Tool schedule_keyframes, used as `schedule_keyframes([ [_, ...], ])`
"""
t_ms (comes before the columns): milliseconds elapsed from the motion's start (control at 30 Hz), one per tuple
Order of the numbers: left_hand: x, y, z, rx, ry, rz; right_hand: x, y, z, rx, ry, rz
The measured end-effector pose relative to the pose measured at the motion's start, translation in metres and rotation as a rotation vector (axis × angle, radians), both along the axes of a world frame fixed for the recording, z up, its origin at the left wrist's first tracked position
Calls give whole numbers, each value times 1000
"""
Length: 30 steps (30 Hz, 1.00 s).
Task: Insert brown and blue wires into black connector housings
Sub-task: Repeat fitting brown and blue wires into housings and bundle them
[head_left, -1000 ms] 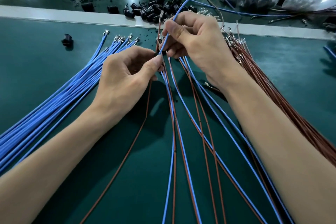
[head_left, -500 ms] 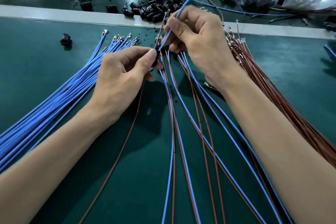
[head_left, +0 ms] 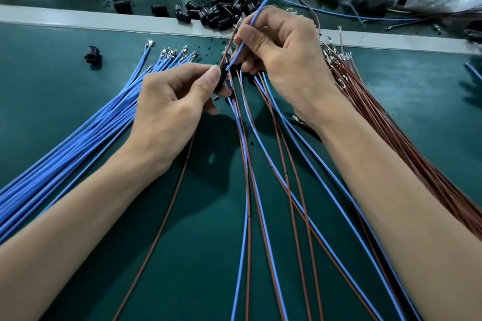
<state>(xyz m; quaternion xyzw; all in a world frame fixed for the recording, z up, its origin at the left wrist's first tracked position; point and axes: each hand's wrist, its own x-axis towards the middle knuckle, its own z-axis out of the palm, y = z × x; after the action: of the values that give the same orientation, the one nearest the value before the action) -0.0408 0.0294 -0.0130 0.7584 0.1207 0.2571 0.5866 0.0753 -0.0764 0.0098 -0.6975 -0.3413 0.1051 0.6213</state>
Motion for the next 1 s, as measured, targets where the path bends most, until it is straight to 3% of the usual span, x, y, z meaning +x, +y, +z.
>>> schedule_keyframes([
  [233, 1, 1, 0, 6, 15, 0, -1, 2, -1, 9, -14, -14],
  [500, 2, 2, -1, -46, 12, -8, 5, -7, 1, -25, 88, 133],
  [700, 2, 2, 0, -158, -20, -72, 3, -4, 1, -25, 70, 75],
  [1000, 1, 0, 0, -159, -24, -86, 2, -6, 3, 21, 116, 89],
])
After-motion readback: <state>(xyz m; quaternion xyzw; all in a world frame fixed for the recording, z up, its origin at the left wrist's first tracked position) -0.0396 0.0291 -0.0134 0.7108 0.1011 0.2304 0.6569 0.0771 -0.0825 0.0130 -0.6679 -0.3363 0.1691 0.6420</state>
